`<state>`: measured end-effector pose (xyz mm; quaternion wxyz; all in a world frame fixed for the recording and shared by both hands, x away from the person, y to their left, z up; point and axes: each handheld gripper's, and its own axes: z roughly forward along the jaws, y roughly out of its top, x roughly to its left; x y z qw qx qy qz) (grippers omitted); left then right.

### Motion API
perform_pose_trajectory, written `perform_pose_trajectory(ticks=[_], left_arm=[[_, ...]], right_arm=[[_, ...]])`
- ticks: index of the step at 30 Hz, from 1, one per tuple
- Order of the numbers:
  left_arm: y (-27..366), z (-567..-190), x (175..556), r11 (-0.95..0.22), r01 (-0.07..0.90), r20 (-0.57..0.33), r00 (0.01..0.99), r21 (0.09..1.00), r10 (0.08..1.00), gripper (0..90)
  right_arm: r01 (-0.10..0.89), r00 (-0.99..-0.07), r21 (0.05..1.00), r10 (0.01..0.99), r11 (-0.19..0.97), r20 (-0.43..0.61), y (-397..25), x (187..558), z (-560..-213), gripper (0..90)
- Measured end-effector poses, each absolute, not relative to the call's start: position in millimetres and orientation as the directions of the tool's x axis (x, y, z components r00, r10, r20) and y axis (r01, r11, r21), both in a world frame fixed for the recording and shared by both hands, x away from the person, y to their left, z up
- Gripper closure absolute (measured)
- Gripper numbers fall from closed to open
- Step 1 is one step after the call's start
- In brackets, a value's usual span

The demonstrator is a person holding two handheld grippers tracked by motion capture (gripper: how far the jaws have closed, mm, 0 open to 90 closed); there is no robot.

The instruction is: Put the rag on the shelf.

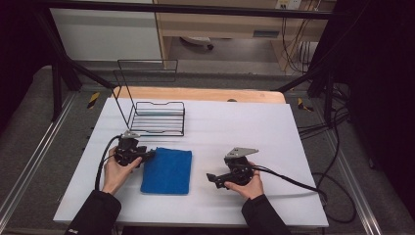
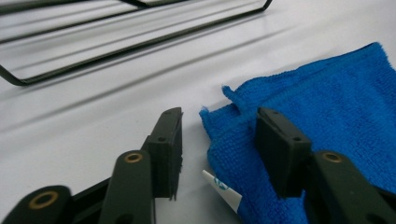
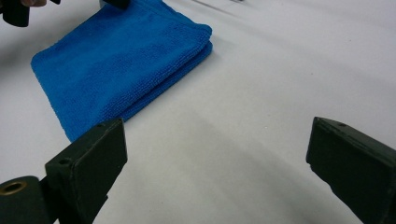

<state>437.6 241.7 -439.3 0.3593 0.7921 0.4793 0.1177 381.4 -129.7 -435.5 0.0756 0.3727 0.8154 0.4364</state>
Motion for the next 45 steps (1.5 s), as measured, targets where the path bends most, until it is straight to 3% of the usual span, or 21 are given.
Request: perform_pose_trajectory(ticks=[11,20,34,39,45], left_arm=[[237.3,-445.3,437.8,-0.289,0.677,-0.160,0.519,0.677,0.840,61.9],[232.7,-445.4,434.5,-0.295,0.682,-0.175,0.531,0.669,0.829,77.0],[229.7,-448.1,430.6,-0.320,0.647,-0.129,0.547,0.692,0.827,79.5],[229.7,-448.6,430.2,-0.322,0.642,-0.125,0.550,0.696,0.826,79.5],[231.0,-448.8,430.7,-0.325,0.640,-0.128,0.557,0.696,0.821,79.4]], right_arm=[[0.543,-0.711,0.770,0.671,0.334,0.210,-130.5,381.9,-433.7,5.8],[0.552,-0.708,0.768,0.669,0.326,0.226,-130.6,383.4,-432.6,6.0],[0.531,-0.695,0.795,0.687,0.294,0.211,-106.0,402.1,-423.8,2.0],[0.547,-0.677,0.789,0.701,0.278,0.223,-84.5,418.4,-424.1,5.1],[0.565,-0.670,0.776,0.705,0.280,0.233,-56.2,440.0,-435.8,19.6]])
